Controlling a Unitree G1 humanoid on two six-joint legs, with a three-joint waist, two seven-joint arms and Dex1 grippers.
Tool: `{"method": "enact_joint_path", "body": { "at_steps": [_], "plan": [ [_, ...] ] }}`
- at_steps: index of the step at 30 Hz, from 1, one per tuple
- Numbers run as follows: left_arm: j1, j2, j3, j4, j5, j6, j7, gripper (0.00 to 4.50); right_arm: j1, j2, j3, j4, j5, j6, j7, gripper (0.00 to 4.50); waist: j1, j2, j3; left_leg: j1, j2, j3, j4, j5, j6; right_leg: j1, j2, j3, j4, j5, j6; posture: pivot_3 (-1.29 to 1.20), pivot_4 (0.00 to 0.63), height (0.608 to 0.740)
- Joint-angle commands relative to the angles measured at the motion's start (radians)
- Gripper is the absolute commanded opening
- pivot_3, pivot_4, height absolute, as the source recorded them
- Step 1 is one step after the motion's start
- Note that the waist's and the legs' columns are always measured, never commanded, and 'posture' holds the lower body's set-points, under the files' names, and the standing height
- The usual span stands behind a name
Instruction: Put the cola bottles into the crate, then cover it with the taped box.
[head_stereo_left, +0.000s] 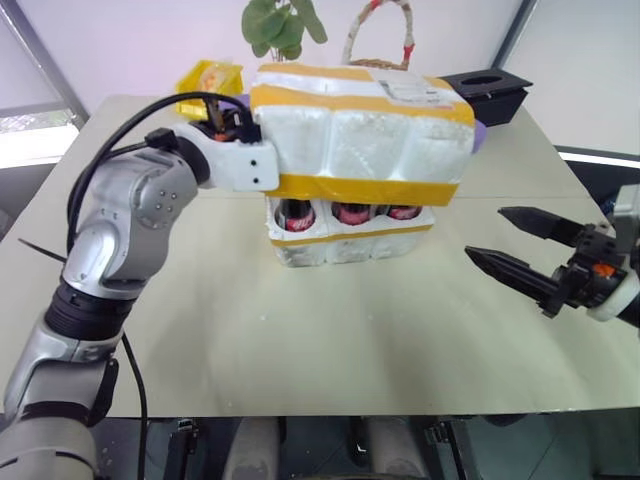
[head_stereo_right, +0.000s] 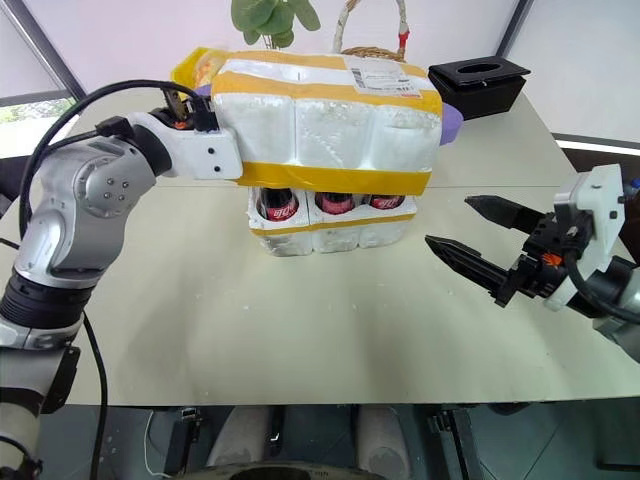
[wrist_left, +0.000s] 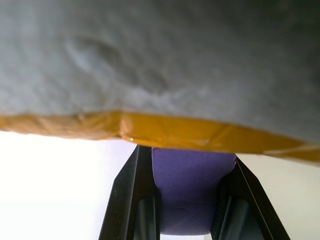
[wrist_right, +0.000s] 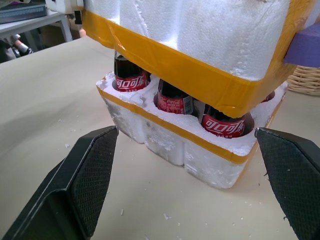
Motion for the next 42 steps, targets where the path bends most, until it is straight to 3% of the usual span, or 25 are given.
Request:
{"method": "enact_joint_path", "body": {
  "at_steps": [1,6,9,14,20,26,30,33,37,40,42],
  "plan": [
    [-0.021,0.003,0.017,-0.035,0.011,0.007,-0.008,0.82,-0.006,0.002,-0.015,-0.021,0.009,-0.027,-0.001,4.5,0.001,0.0,0.0,0.0,0.0,0.0,0.0,0.0,0.0,0.0,0.0,0.0,0.0,0.0,0.0,0.0,0.15,0.74],
    [0.023,-0.011,0.021,-0.077,-0.008,0.018,-0.026,0.82,-0.016,-0.006,-0.003,-0.013,0.009,-0.026,0.004,4.5,0.0,0.0,0.0,0.0,0.0,0.0,0.0,0.0,0.0,0.0,0.0,0.0,0.0,0.0,0.0,0.0,0.15,0.74],
    [0.046,0.0,0.029,-0.102,-0.028,0.018,-0.056,2.0,-0.02,-0.01,-0.001,-0.004,0.005,-0.026,0.011,4.5,0.0,0.0,0.0,0.0,0.0,0.0,0.0,0.0,0.0,0.0,0.0,0.0,0.0,0.0,0.0,0.0,0.15,0.74],
    [0.076,0.025,0.051,-0.128,-0.067,0.003,-0.088,4.48,-0.025,-0.008,0.009,-0.001,0.0,-0.027,0.015,4.5,0.0,0.0,0.0,0.0,0.0,0.0,0.0,0.0,0.0,0.0,0.0,0.001,0.001,0.0,0.0,0.0,0.15,0.74],
    [0.146,0.078,0.11,-0.17,-0.149,0.0,-0.134,4.48,-0.03,-0.018,0.009,0.018,-0.003,-0.022,0.027,4.5,-0.001,0.0,0.0,0.002,0.0,0.001,0.0,0.0,0.0,0.0,0.0,0.002,0.002,0.0,0.0,0.0,0.15,0.74],
    [0.187,0.088,0.206,-0.201,-0.293,0.108,-0.21,4.48,-0.029,-0.03,0.011,0.038,-0.02,-0.02,0.048,4.5,0.0,0.0,0.0,0.003,0.0,0.001,0.0,0.0,0.0,0.0,0.0,0.002,0.003,0.0,0.0,0.0,0.15,0.74],
    [0.216,0.143,0.258,-0.172,-0.397,0.02,-0.24,4.48,-0.032,-0.041,0.007,0.063,-0.032,-0.02,0.073,4.5,0.0,0.0,0.0,0.004,0.0,0.002,0.0,0.0,0.0,0.0,0.0,0.003,0.003,0.0,0.0,0.0,0.15,0.74],
    [0.312,0.196,0.316,-0.158,-0.522,-0.066,-0.315,4.48,-0.041,-0.05,0.01,0.081,-0.044,-0.018,0.088,4.5,-0.005,0.0,0.0,0.005,0.0,0.003,-0.001,0.0,0.0,0.001,0.0,0.005,0.003,0.0,0.0,0.0,0.15,0.74],
    [0.448,0.232,0.4,-0.15,-0.735,-0.053,-0.454,4.48,-0.043,-0.055,0.001,0.088,-0.048,-0.012,0.097,4.5,-0.008,0.0,0.0,0.007,0.0,0.005,-0.002,0.0,0.0,0.001,0.0,0.006,0.003,-0.001,-0.001,0.0,0.15,0.74],
    [0.508,0.253,0.458,-0.131,-0.892,-0.006,-0.542,4.48,-0.038,-0.058,-0.009,0.091,-0.056,-0.008,0.101,4.5,-0.007,0.0,0.0,0.007,0.001,0.005,-0.002,0.0,0.0,0.0,0.0,0.006,0.003,-0.001,-0.001,0.0,0.15,0.74],
    [0.473,0.248,0.486,-0.097,-1.003,0.139,-0.535,4.48,-0.032,-0.061,-0.02,0.092,-0.062,-0.006,0.106,4.5,-0.001,0.0,0.0,0.007,0.001,0.005,-0.002,0.0,0.0,0.001,0.0,0.006,0.003,-0.001,0.0,0.0,0.15,0.74]
  ]
}}
